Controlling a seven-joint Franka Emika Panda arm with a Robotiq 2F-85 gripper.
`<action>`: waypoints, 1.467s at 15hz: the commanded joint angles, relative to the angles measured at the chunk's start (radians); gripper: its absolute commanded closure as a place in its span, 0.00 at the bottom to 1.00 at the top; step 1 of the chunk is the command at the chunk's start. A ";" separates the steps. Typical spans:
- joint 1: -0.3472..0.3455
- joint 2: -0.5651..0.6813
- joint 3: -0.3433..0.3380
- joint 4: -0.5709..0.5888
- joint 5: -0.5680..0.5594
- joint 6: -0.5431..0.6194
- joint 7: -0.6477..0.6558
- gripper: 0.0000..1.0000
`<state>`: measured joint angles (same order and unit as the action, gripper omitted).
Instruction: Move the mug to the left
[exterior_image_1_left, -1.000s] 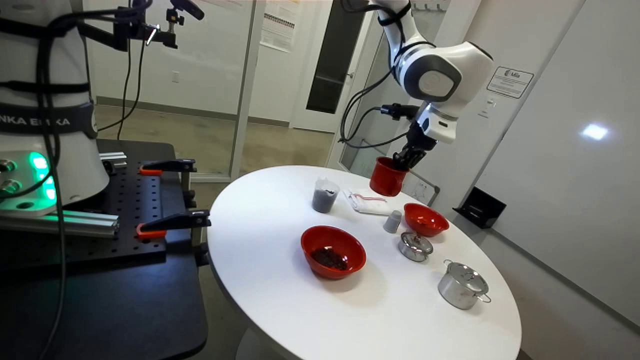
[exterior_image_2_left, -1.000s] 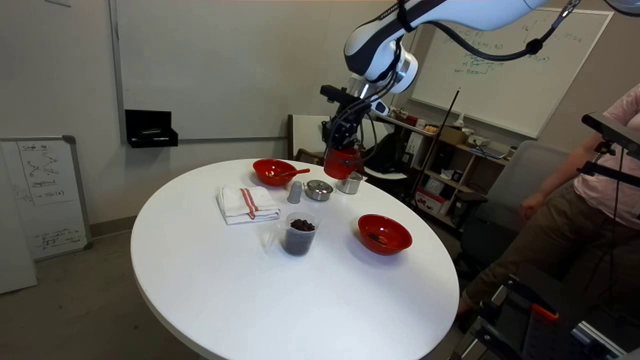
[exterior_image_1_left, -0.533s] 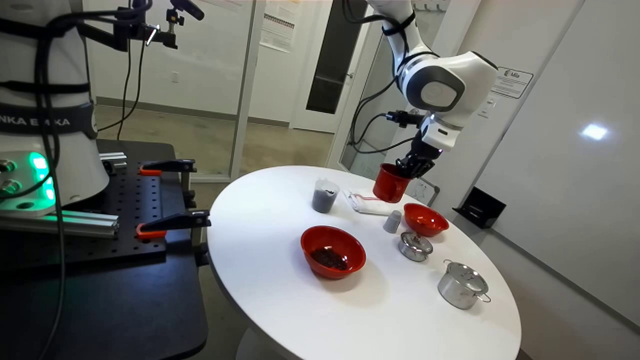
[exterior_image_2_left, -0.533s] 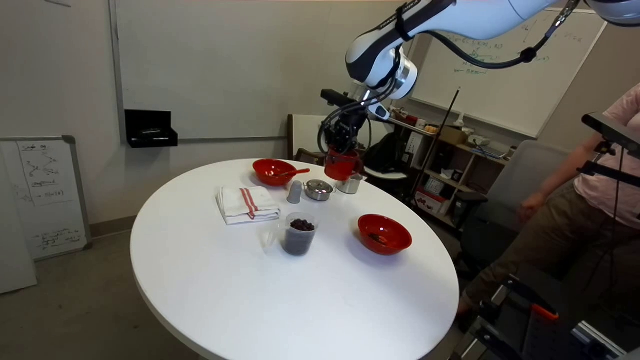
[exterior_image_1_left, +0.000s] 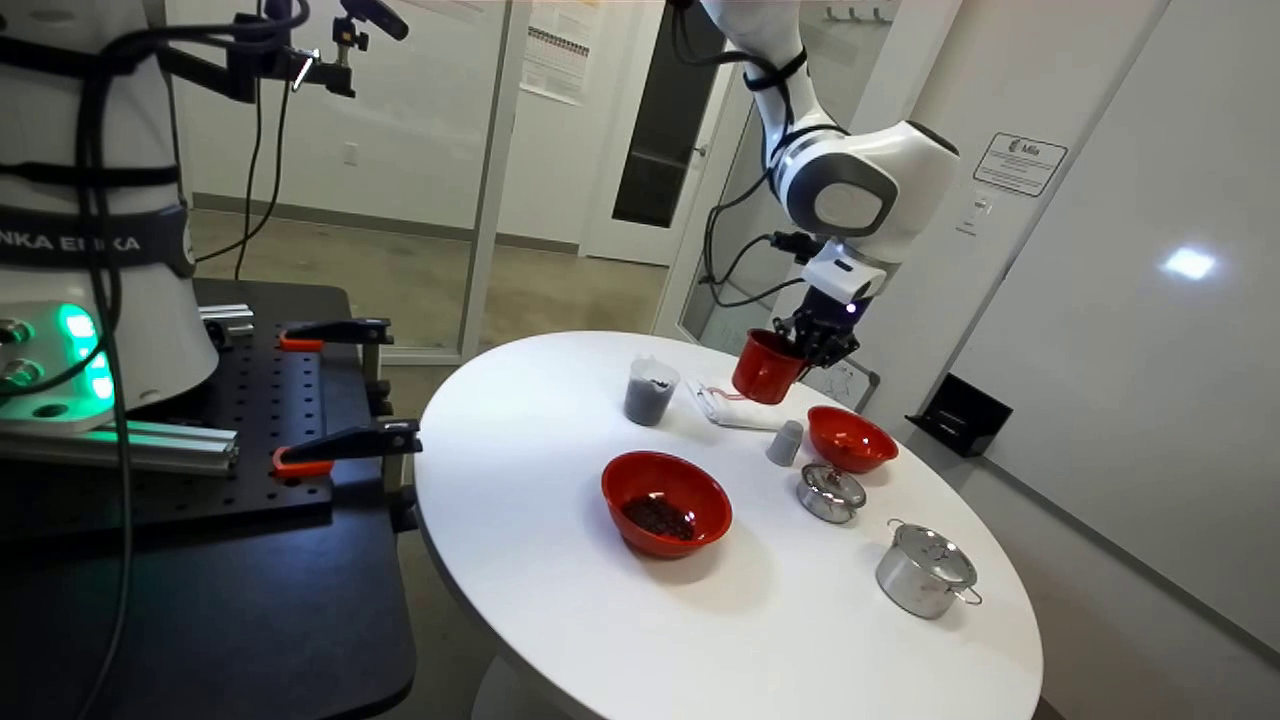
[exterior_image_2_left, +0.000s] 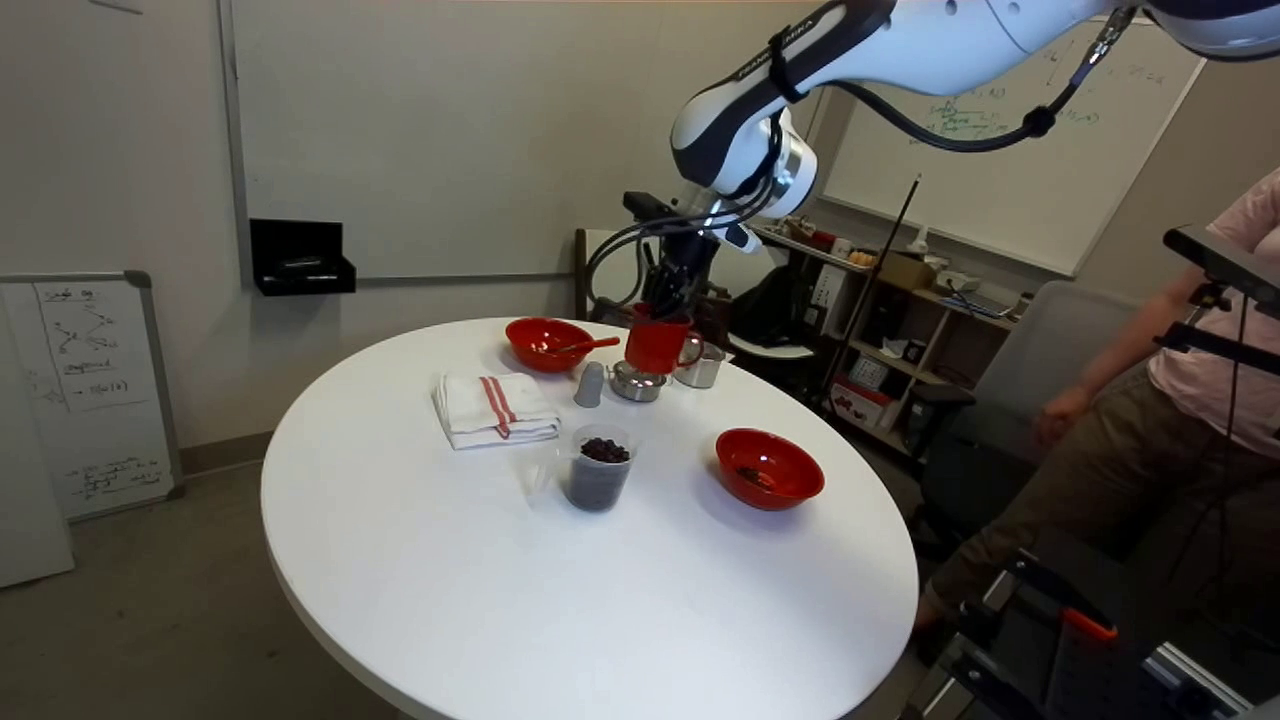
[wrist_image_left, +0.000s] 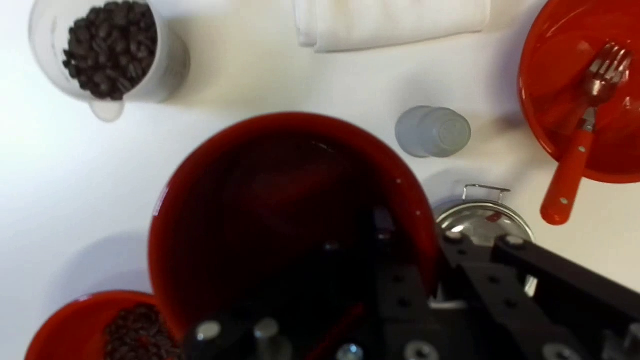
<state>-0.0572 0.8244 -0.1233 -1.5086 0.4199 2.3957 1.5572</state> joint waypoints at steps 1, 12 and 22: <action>0.021 0.026 0.018 -0.012 0.043 0.049 0.184 0.98; -0.023 0.052 0.022 -0.088 0.134 0.335 0.518 0.98; 0.164 0.153 -0.123 -0.160 -0.001 0.463 0.847 0.98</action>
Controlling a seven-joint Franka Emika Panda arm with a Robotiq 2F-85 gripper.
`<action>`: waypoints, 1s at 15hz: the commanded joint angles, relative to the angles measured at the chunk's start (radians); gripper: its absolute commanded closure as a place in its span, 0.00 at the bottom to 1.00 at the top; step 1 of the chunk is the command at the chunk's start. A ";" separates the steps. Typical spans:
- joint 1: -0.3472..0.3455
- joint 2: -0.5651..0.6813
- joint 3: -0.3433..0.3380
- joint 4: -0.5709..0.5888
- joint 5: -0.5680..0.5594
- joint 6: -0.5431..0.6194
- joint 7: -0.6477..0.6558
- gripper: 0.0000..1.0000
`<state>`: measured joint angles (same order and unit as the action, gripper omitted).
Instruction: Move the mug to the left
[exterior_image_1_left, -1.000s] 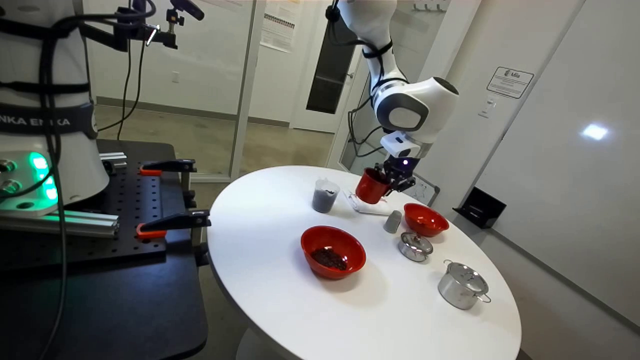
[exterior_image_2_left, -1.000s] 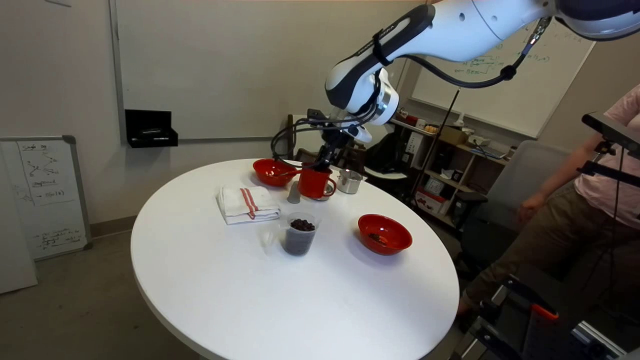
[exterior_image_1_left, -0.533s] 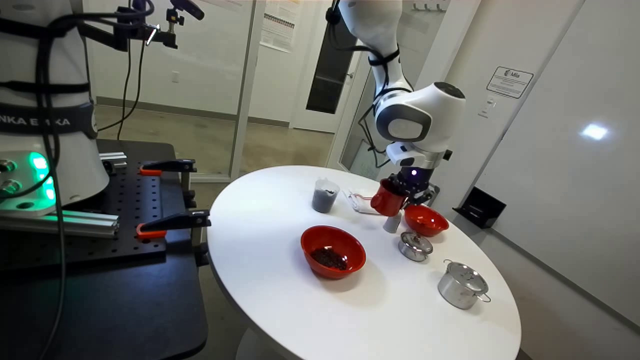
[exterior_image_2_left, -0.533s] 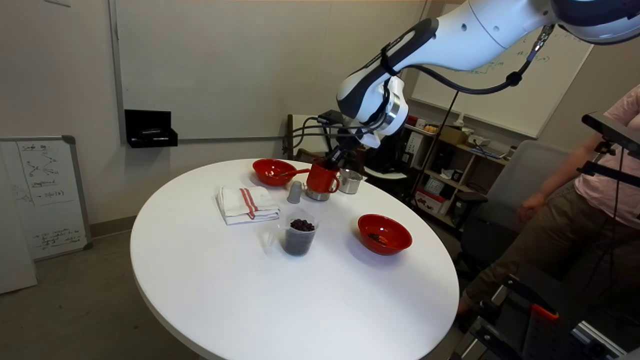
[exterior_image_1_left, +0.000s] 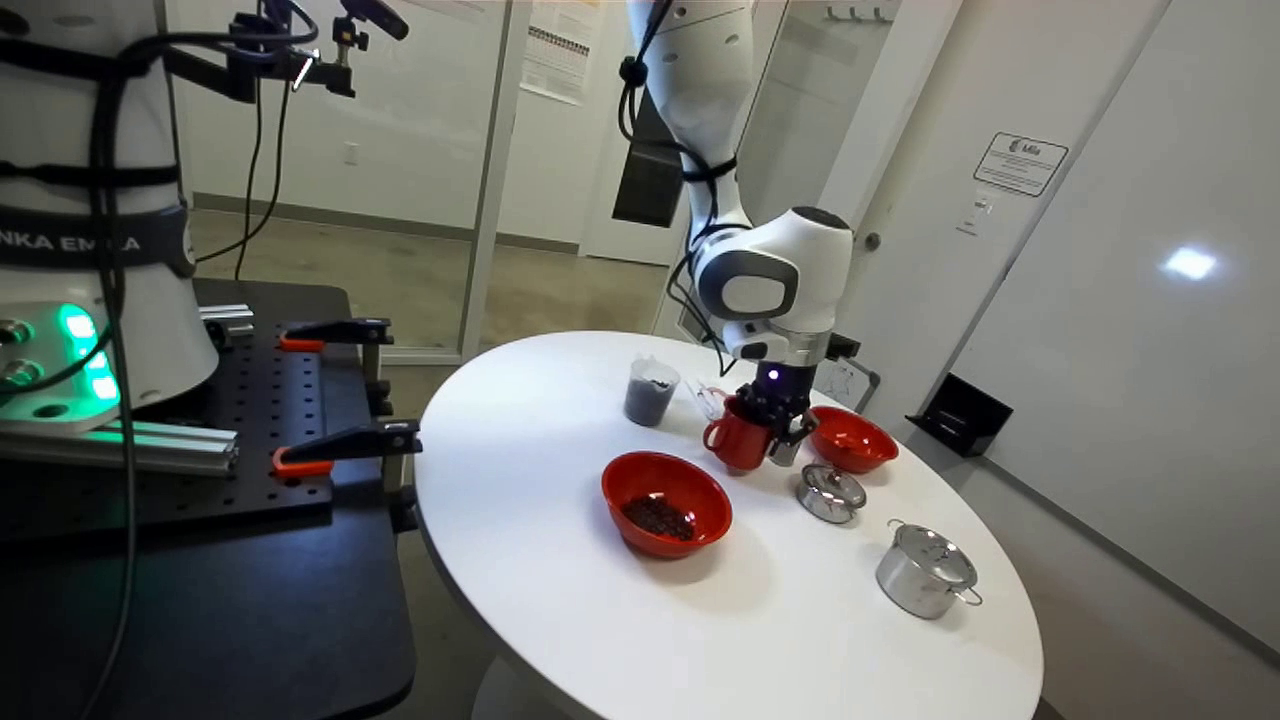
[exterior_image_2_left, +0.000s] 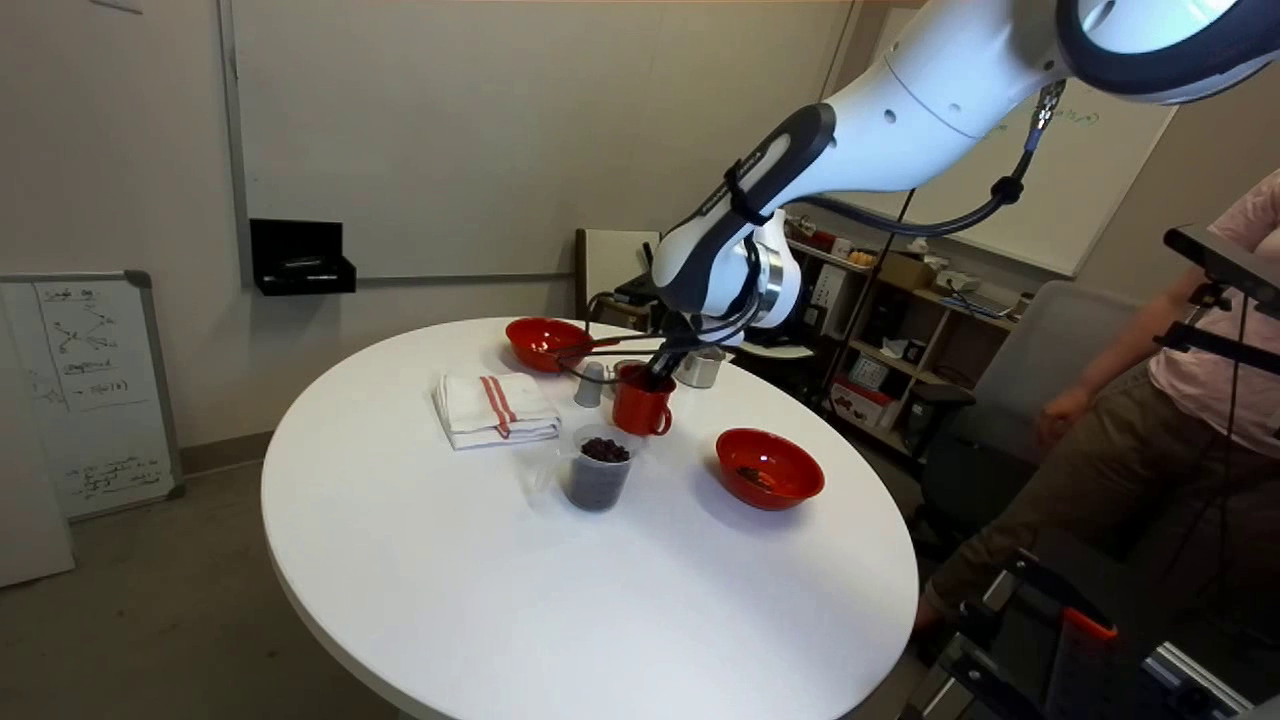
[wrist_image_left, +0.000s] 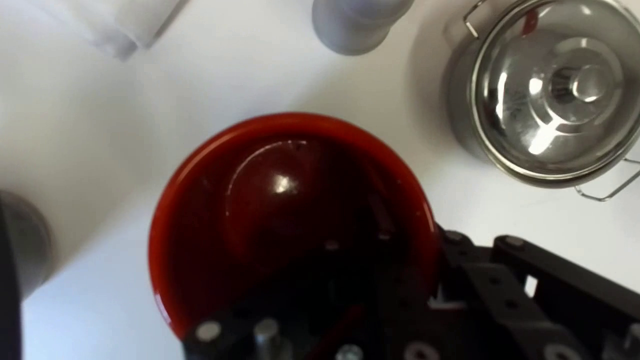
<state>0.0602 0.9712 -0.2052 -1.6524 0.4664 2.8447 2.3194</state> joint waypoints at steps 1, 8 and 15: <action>0.055 0.009 -0.046 -0.016 -0.060 0.012 0.102 0.98; 0.041 0.023 -0.022 -0.005 -0.113 -0.017 0.116 0.93; 0.028 0.019 -0.008 -0.008 -0.112 -0.019 0.108 0.48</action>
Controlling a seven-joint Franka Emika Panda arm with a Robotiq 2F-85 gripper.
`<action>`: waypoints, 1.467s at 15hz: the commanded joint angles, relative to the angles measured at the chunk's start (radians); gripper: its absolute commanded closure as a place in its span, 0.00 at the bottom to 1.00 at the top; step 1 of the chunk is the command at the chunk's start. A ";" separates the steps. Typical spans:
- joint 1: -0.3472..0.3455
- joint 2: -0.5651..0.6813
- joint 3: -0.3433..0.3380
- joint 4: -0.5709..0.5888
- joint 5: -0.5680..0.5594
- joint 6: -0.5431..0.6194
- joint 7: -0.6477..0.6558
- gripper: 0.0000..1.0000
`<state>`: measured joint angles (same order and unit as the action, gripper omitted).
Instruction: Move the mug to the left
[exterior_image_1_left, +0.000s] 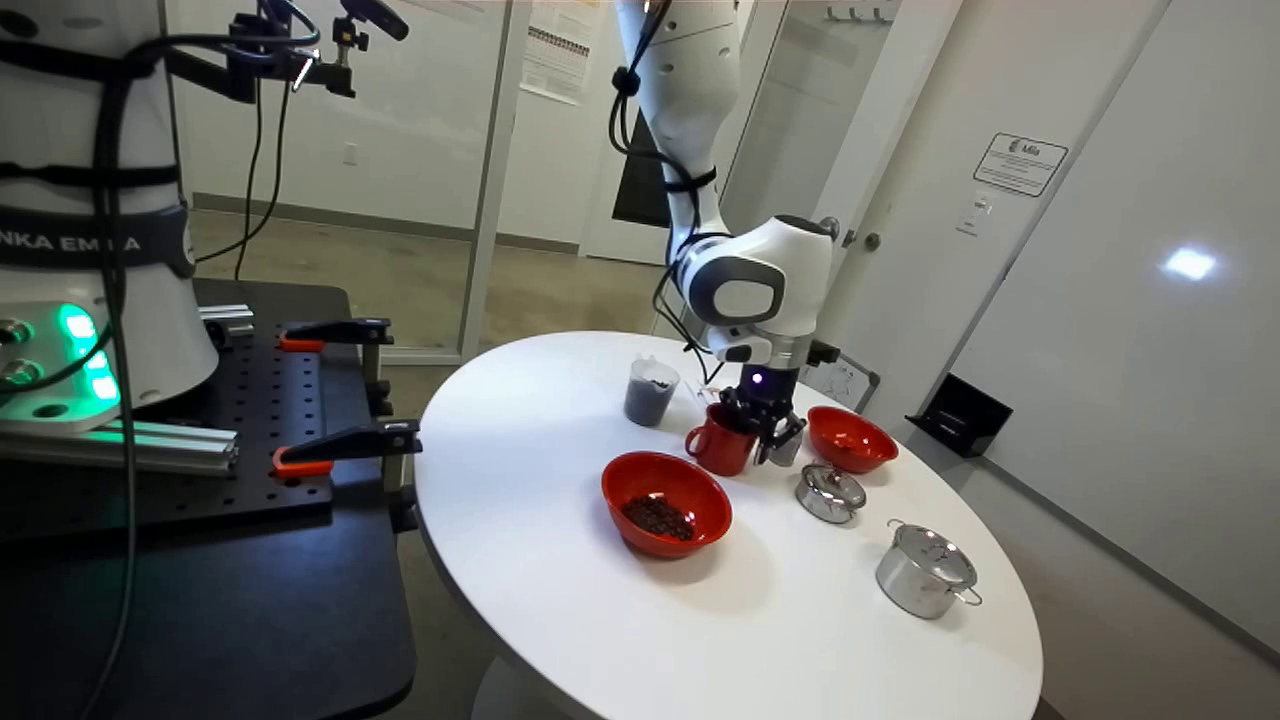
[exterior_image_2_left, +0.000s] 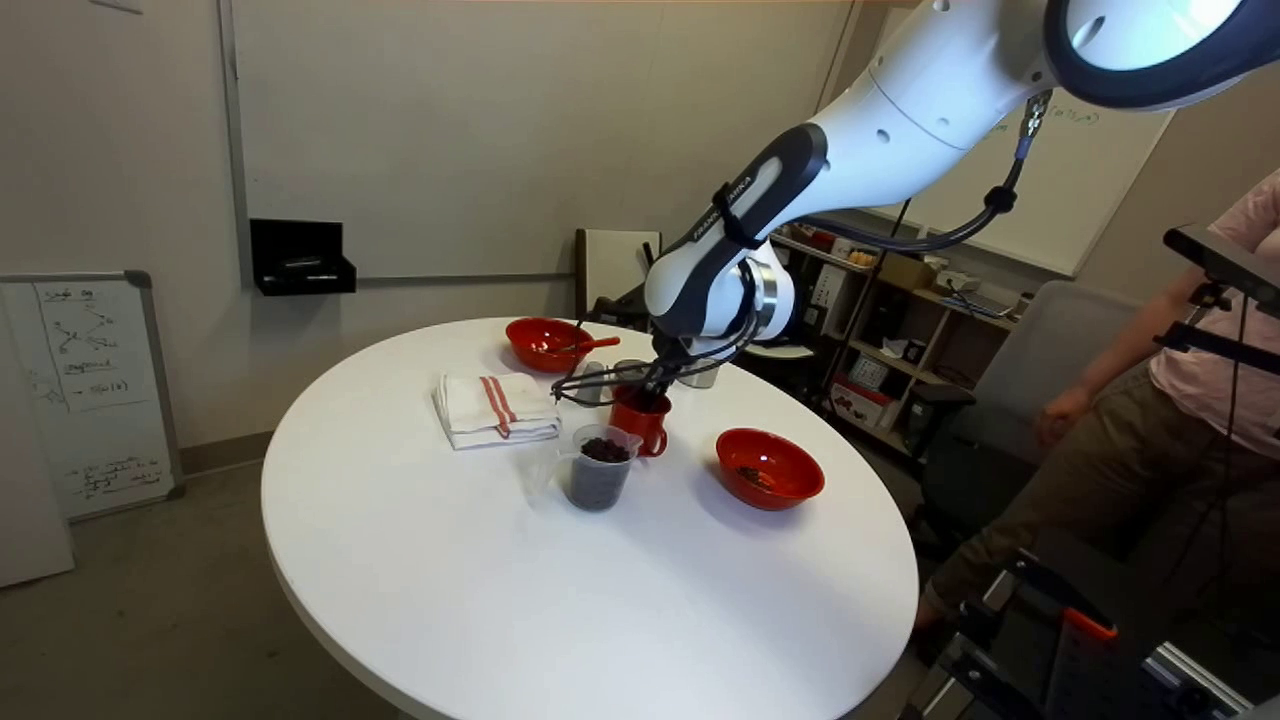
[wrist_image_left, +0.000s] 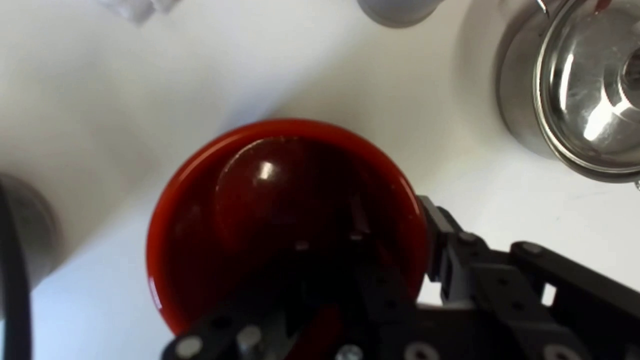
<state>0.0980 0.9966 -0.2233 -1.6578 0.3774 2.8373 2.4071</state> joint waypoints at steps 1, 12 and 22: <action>-0.012 -0.008 0.011 -0.004 -0.023 -0.012 0.019 0.40; -0.039 -0.157 0.047 -0.086 -0.073 -0.082 -0.117 0.00; -0.025 -0.268 -0.034 -0.009 -0.247 -0.407 -0.105 0.00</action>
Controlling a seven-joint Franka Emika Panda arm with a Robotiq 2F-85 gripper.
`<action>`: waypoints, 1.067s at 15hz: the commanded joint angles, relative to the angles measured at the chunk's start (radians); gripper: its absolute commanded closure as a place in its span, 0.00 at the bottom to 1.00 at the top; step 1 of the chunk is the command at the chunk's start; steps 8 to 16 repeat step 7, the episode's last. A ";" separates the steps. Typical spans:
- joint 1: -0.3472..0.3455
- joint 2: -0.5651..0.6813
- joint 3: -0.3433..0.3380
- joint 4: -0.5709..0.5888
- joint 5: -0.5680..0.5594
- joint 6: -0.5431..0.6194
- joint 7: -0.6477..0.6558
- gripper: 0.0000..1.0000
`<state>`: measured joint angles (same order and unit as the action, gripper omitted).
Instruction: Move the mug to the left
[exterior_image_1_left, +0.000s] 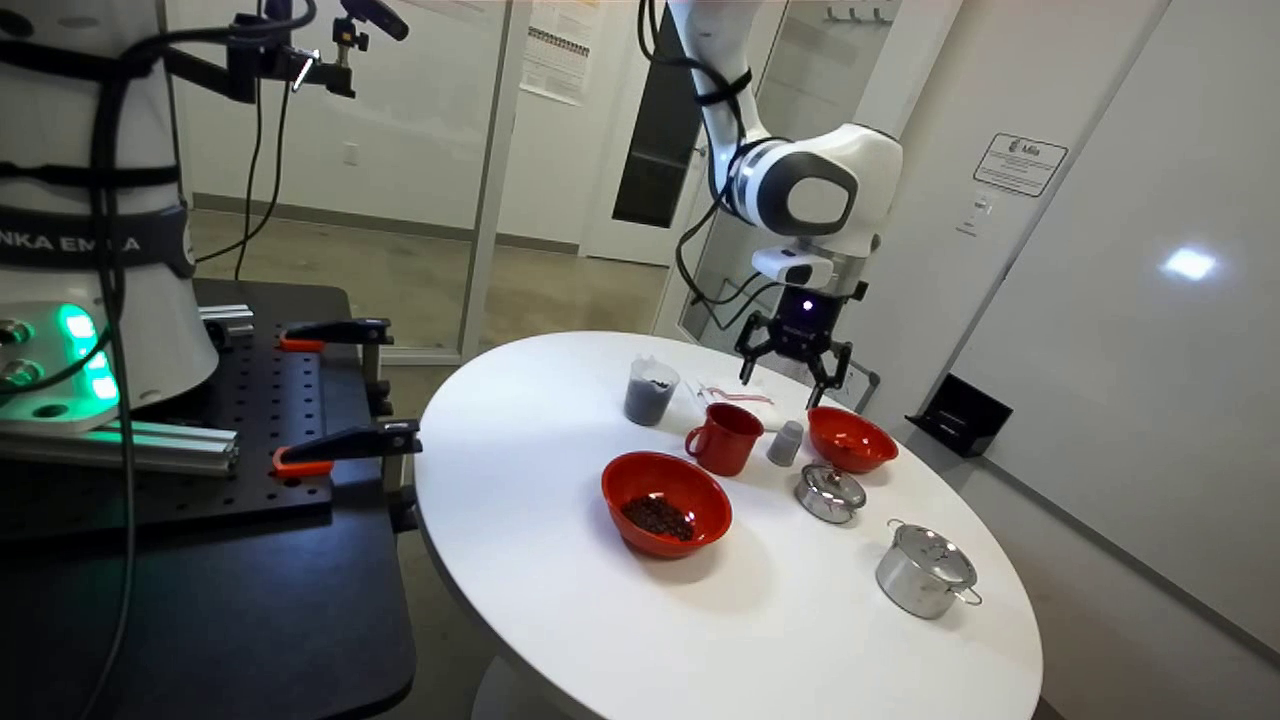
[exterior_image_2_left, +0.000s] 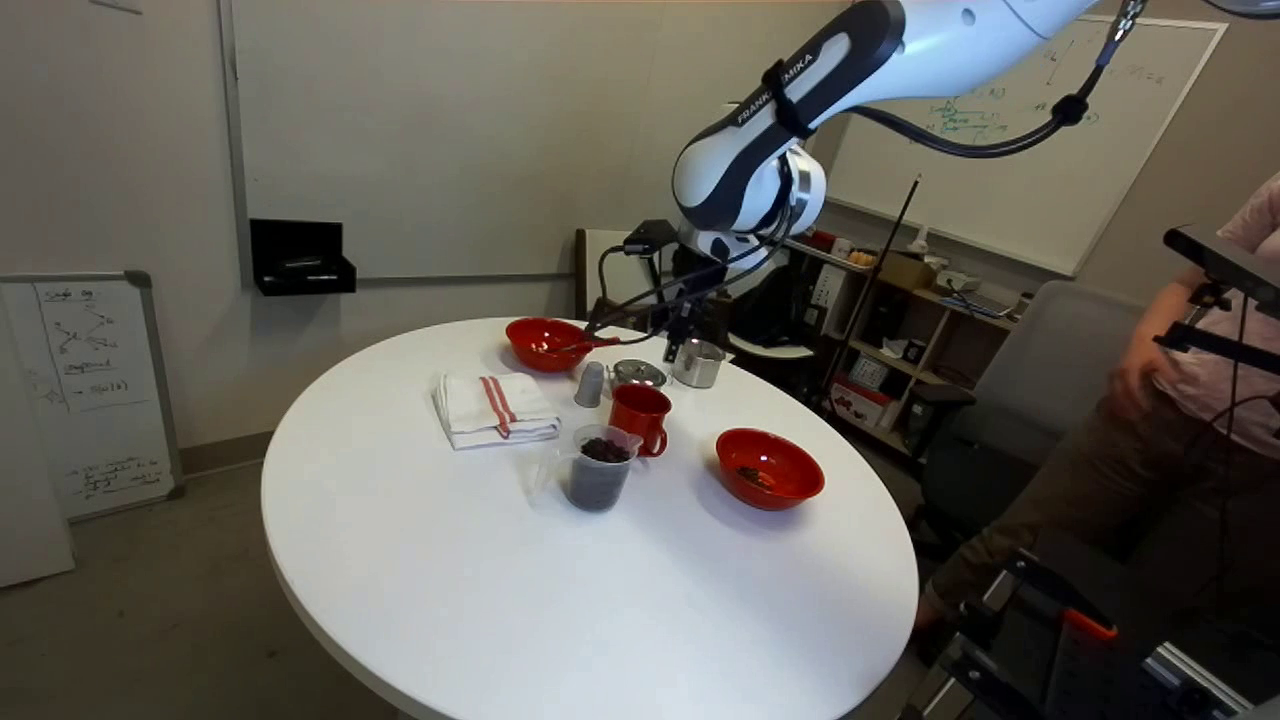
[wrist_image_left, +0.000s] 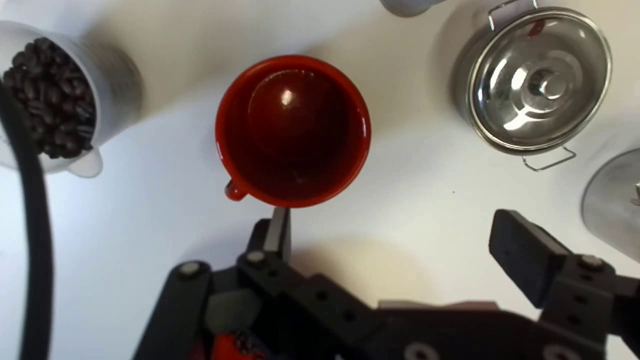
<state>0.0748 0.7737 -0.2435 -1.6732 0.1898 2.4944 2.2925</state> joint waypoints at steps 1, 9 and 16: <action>-0.005 -0.061 -0.013 0.006 -0.070 -0.069 0.008 0.00; -0.034 -0.086 0.015 0.011 -0.068 -0.050 -0.010 0.00; -0.034 -0.086 0.015 0.011 -0.068 -0.050 -0.010 0.00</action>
